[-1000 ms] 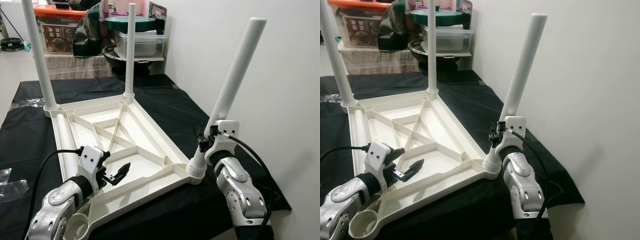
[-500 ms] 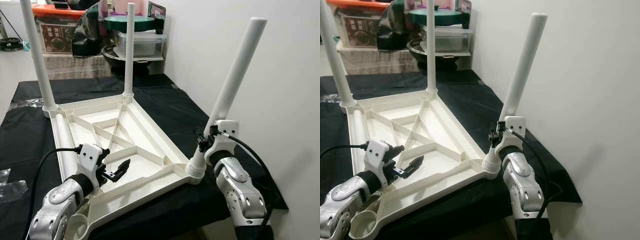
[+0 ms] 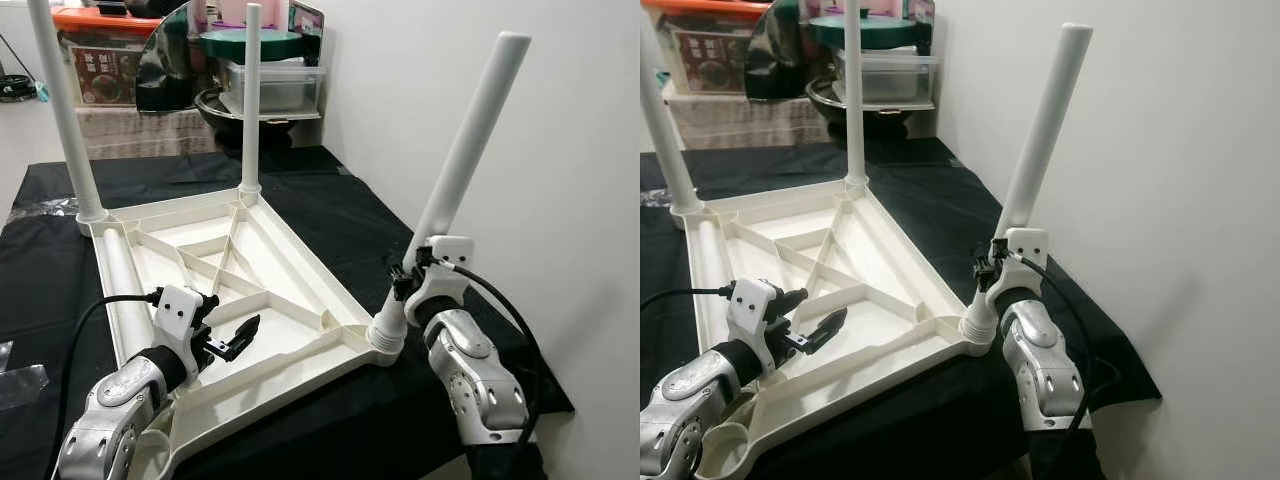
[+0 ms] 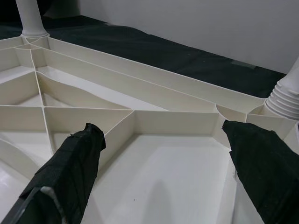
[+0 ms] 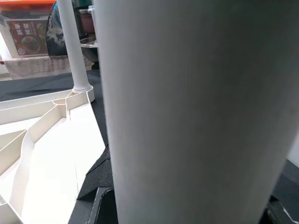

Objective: Building children table

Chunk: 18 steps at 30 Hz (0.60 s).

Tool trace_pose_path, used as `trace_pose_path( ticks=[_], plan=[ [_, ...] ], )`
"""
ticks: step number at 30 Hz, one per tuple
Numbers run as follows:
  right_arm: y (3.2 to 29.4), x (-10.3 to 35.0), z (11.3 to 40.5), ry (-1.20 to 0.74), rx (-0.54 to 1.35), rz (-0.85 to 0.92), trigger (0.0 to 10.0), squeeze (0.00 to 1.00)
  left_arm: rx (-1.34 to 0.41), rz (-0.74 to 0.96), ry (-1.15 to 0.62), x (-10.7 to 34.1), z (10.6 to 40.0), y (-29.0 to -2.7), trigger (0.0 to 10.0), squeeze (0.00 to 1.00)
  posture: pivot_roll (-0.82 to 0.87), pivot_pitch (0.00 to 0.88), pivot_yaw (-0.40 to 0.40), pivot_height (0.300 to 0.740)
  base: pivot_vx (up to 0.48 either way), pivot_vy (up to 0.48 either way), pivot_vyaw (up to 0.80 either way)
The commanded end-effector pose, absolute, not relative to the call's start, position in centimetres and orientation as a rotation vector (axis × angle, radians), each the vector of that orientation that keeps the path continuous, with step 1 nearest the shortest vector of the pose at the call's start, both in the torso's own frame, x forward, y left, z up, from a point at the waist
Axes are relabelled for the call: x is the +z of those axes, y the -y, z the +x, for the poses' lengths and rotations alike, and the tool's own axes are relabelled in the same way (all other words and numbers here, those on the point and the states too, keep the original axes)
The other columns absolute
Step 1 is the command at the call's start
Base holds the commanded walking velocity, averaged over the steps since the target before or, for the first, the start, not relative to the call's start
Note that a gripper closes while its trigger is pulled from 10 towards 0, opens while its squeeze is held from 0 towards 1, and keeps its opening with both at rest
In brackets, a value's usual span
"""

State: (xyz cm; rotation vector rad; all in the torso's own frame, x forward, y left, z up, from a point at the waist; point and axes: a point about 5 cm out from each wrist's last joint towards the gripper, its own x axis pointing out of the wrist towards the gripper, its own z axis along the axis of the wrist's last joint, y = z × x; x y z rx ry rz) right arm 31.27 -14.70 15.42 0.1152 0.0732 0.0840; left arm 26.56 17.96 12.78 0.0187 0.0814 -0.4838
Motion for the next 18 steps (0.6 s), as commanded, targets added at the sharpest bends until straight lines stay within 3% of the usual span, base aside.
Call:
trace_pose_path(
  ticks=[1,18],
  plan=[
    [15.8,11.9,30.6,-0.261,0.027,0.133,0.0,0.0,-0.487,0.01,-0.07,12.9,26.7,-17.9,10.0,0.0,-0.02,0.0,-0.077,0.74,0.0,0.0,0.0],
    [15.4,13.0,31.2,-0.207,0.049,0.129,0.0,0.0,-0.485,0.009,-0.062,12.9,26.8,-17.8,10.0,0.0,-0.02,0.0,-0.082,0.74,0.0,0.0,0.0]
  ],
)
